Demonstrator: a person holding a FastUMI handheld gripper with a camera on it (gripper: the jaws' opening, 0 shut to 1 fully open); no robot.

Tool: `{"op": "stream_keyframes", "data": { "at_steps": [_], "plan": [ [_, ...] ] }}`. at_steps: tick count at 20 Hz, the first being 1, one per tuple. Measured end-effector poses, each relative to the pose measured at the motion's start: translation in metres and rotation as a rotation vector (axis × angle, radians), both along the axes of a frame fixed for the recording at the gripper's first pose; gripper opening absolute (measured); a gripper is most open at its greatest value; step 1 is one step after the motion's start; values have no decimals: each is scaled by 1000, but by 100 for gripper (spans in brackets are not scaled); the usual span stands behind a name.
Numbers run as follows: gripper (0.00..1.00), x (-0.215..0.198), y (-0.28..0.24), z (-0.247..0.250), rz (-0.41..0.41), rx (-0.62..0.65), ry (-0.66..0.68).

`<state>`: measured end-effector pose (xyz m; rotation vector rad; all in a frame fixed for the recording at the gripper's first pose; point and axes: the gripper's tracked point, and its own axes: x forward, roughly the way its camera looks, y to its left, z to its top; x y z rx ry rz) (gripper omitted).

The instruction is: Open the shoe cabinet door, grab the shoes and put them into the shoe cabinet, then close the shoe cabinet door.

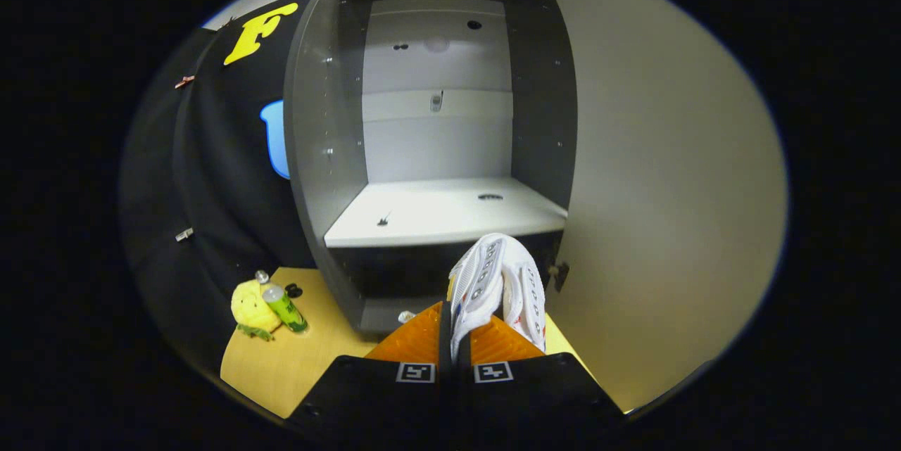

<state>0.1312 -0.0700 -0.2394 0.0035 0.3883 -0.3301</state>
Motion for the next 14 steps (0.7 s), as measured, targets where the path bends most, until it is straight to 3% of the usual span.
{"op": "stream_keyframes", "data": {
  "at_steps": [8, 14],
  "plan": [
    [5, 134, -38, 38, 54, -66, -59],
    [5, 239, -62, 12, 107, -69, -33]
  ]
}}
